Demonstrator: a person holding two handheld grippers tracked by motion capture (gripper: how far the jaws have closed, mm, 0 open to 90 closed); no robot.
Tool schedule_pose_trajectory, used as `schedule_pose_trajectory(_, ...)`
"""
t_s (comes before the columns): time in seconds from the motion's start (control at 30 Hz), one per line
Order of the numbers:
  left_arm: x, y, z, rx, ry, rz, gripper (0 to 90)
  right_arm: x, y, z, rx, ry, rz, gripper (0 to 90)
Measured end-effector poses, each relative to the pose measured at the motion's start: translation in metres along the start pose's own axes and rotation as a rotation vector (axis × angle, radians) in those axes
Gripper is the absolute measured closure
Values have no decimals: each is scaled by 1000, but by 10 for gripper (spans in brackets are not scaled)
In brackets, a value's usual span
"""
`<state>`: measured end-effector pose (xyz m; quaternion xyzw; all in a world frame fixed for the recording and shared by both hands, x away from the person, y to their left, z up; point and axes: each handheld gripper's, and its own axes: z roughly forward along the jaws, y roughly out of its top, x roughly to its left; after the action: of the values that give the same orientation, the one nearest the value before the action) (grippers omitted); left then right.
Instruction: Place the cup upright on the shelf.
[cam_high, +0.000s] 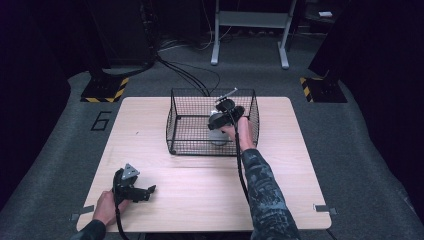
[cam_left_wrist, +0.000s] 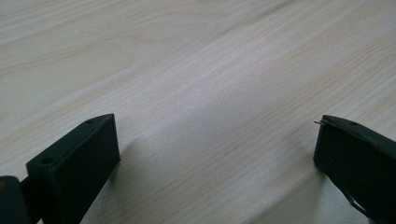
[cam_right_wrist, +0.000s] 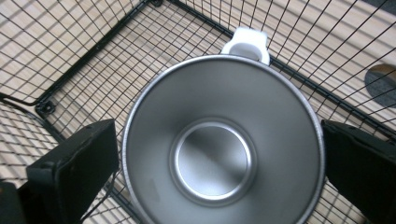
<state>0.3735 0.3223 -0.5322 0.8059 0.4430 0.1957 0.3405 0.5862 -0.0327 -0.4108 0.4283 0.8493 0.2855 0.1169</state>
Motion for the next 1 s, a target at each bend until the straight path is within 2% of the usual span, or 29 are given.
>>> schedule_pose_trajectory(0.07, 0, 0, 0, -5, 2, -5, 3, -2, 0, -9, -24, 9, -12, 0)
schedule_pose_trajectory(0.1, 0, 0, 0, -4, 2, -4, 3, -1, 1, -13, -35, 10, 7, 0)
schedule_pose_trajectory(0.17, 0, 0, 0, -4, 2, -4, 3, 0, 0, -22, -67, 23, 0, 0)
schedule_pose_trajectory(0.43, 0, 0, 0, -3, 1, -4, 3, 10, -8, -58, -131, 47, -50, 0)
schedule_pose_trajectory(0.67, 0, 0, 0, -3, 1, -4, 3, 23, -26, -91, -179, 69, -114, 0)
schedule_pose_trajectory(0.8, 0, 0, 0, -4, 1, -4, 3, 31, -39, -108, -222, 75, -122, 0)
schedule_pose_trajectory(1.0, 0, 0, 0, -3, 1, -3, 3, 39, -64, -130, -251, 74, -142, 0)
